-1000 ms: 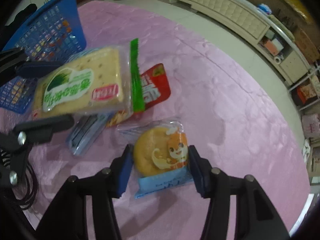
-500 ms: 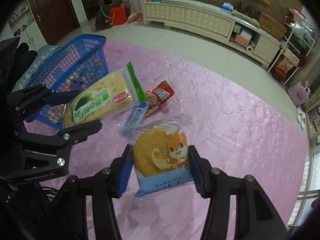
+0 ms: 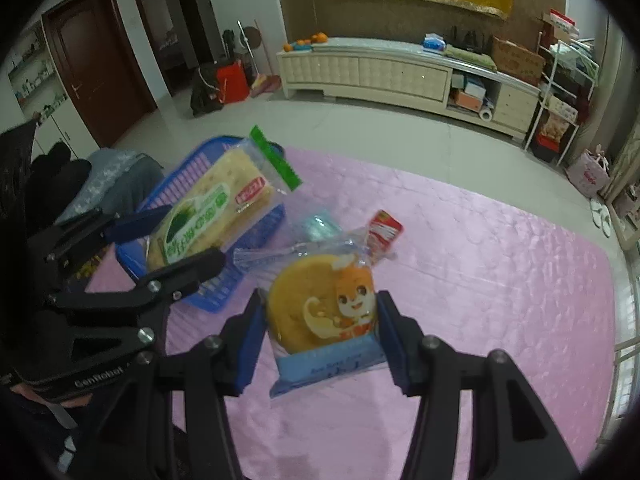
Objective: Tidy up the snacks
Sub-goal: 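Carry the cracker pack and cookie pouch over the basket with both tools, then lower the cracker pack into the basket and open the left tool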
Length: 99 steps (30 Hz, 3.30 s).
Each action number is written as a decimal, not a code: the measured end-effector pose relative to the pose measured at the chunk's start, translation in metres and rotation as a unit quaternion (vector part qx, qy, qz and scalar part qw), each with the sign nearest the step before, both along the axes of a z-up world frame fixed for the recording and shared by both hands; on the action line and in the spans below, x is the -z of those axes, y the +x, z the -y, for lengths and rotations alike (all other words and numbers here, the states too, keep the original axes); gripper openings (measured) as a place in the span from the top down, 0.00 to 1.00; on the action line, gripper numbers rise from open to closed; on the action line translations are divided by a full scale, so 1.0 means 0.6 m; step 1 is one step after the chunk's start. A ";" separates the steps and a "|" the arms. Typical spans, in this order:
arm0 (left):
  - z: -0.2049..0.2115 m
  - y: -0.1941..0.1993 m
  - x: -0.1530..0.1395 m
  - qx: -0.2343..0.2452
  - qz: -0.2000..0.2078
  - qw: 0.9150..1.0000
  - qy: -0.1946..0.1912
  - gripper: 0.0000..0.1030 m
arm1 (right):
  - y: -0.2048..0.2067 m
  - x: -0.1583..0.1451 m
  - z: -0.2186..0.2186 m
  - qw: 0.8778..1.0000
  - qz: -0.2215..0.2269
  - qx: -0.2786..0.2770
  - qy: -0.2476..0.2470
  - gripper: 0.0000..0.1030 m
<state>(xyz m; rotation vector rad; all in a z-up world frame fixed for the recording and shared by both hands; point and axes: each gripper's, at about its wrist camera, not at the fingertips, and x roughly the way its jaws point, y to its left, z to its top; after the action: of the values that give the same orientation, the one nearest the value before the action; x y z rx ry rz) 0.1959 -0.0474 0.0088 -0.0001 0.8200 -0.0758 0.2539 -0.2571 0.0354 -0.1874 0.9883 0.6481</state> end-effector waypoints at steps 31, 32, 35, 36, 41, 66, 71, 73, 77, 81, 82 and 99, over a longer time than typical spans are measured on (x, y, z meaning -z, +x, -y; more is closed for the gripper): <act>-0.298 -0.063 0.066 -0.112 -0.038 0.992 -0.035 0.43 | -0.029 0.098 -0.345 0.987 -0.004 -0.102 -0.123 0.44; -0.298 -0.063 0.069 -0.112 -0.040 0.992 -0.036 0.43 | -0.031 0.102 -0.350 0.985 0.003 -0.106 -0.137 0.44; -0.297 -0.059 0.073 -0.112 -0.044 0.992 -0.040 0.43 | -0.041 0.114 -0.367 0.977 0.012 -0.120 -0.174 0.44; -0.298 -0.058 0.075 -0.112 -0.045 0.992 -0.040 0.43 | -0.044 0.115 -0.371 0.976 0.012 -0.122 -0.181 0.43; -0.295 -0.059 0.077 -0.110 -0.050 0.992 -0.039 0.43 | -0.052 0.125 -0.383 0.966 0.028 -0.113 -0.232 0.28; -0.239 -0.022 0.090 -0.067 -0.073 0.995 -0.014 0.43 | -0.033 0.073 -0.269 0.992 0.006 -0.011 -0.128 0.17; -0.229 0.007 0.107 -0.069 -0.091 0.993 -0.024 0.43 | -0.017 0.086 -0.253 0.994 -0.008 0.002 -0.111 0.17; -0.227 0.016 0.111 -0.066 -0.096 0.993 -0.022 0.43 | -0.009 0.094 -0.247 0.994 -0.016 0.008 -0.107 0.17; -0.225 0.032 0.125 -0.064 -0.106 0.992 -0.021 0.43 | 0.006 0.103 -0.235 0.995 -0.026 0.018 -0.095 0.17; -0.227 0.044 0.147 -0.058 -0.124 0.990 -0.030 0.43 | 0.022 0.115 -0.227 0.996 -0.036 0.025 -0.084 0.17; -0.226 0.047 0.153 -0.055 -0.127 0.990 -0.032 0.43 | 0.025 0.118 -0.226 0.996 -0.038 0.026 -0.081 0.17; -0.213 0.022 0.125 -0.060 -0.118 0.991 -0.023 0.38 | 0.023 0.105 -0.201 0.997 -0.048 0.041 -0.048 0.17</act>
<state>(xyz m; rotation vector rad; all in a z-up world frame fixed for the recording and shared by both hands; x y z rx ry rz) 0.2091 0.0805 -0.0660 -0.1040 1.0526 0.0194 0.2677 -0.1363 -0.0278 -0.1997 1.1140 0.5387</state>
